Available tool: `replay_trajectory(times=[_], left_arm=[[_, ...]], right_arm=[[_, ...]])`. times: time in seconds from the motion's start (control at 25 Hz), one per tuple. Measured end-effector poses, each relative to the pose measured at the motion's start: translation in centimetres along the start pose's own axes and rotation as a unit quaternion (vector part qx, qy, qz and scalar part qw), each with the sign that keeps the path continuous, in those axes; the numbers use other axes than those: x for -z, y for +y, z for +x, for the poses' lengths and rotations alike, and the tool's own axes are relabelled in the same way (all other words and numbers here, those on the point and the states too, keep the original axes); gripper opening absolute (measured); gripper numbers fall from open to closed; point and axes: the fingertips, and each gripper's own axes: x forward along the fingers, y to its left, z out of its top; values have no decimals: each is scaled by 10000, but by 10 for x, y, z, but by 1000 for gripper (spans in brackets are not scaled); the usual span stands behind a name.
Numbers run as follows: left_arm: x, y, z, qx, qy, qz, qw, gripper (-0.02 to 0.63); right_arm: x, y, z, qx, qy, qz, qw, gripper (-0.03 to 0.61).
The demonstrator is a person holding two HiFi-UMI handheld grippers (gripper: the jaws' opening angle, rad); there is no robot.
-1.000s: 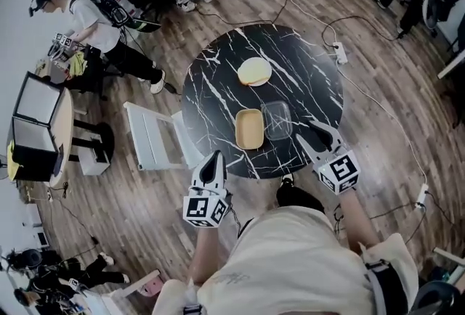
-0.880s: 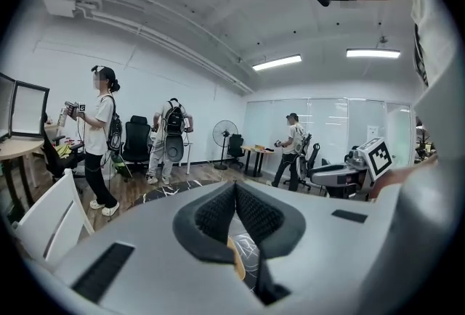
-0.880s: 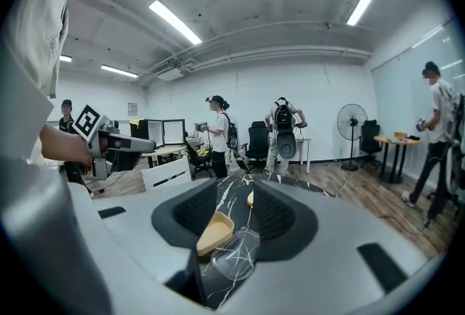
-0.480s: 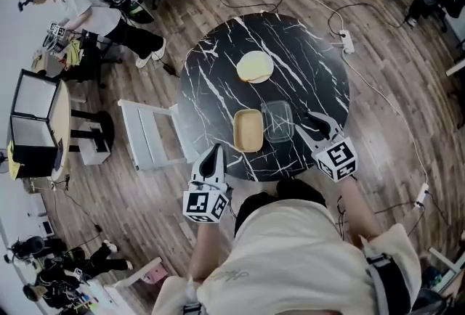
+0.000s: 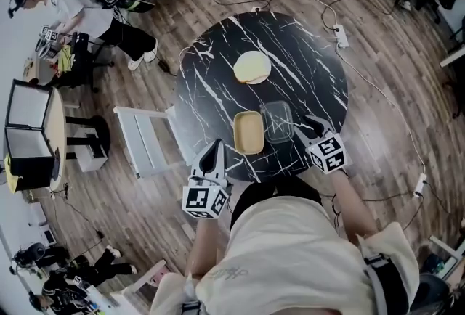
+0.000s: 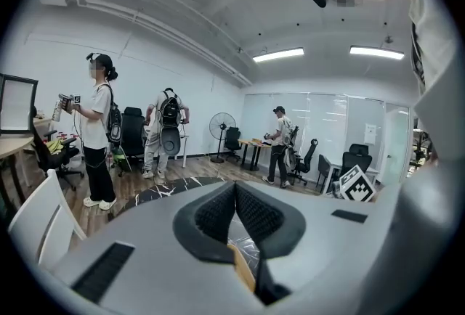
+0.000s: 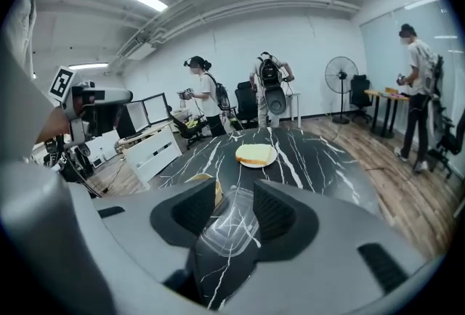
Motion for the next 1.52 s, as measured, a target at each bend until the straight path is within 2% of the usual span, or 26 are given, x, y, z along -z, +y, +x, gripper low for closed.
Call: replay_trajectory(times=[0.16,0.36,0.68,1.08,1.24,1.36,1.52], left_arm=[[-7,9,12,195,22,48,9998,17],[2,16,25,430,180,3,9989,17],[11,33,30,572,332,-30,9978,17],[22,60,27,458,484,-171,9976,17],[23,67,29,414,488,-217,9977,17],[23,70,30,385,485,-246,9978,17],[22,69,31,390,487,-275,9977,17]], right_arm=[[38,-3,28,151,491,173,9985,175],[86,-12,59,391,1054,478,9925,175],[126,-23,89,614,1632,956,9800,173],[146,-31,106,776,2180,1347,9635,163],[152,-34,106,864,2405,1114,9604,111],[146,-35,104,838,2539,873,9596,104],[145,-38,101,818,2518,909,9600,75]])
